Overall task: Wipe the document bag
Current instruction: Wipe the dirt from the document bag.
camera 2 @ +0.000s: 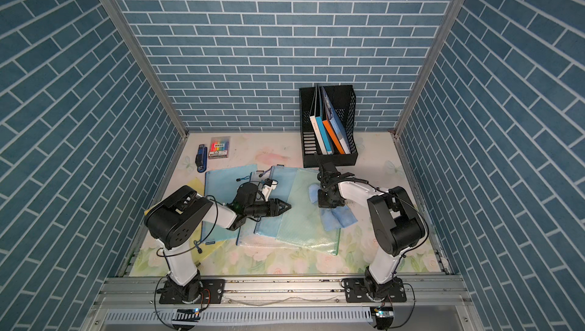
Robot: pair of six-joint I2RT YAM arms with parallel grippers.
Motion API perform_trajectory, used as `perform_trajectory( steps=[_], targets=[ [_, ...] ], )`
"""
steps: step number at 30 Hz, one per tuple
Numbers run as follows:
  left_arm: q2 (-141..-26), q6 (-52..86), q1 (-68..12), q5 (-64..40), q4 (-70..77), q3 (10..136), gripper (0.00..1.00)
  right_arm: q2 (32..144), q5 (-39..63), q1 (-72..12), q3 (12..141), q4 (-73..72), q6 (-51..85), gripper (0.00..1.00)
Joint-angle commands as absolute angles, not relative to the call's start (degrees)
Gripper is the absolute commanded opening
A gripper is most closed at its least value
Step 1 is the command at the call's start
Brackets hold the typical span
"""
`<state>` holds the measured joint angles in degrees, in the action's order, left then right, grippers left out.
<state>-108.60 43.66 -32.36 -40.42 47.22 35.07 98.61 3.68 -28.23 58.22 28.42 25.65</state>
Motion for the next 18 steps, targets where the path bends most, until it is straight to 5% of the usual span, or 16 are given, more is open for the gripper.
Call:
perform_trajectory(
  steps=[1,8,14,18],
  targets=[
    [-111.46,44.65,-31.68,-44.93,49.67,36.96,0.5,99.71,4.83,-28.28,57.48,27.23,26.51,0.0],
    [-112.46,40.65,-31.67,-46.17,43.96,42.63,0.45,100.58,4.85,-28.63,58.11,27.86,24.86,0.0],
    [-112.99,39.69,-31.69,-44.15,39.02,44.03,0.0,101.25,4.22,-30.39,60.49,30.39,22.71,0.0],
    [-112.03,39.0,-31.9,-43.37,35.52,43.21,0.0,101.87,4.34,-33.78,64.02,30.35,22.5,0.0]
  ],
)
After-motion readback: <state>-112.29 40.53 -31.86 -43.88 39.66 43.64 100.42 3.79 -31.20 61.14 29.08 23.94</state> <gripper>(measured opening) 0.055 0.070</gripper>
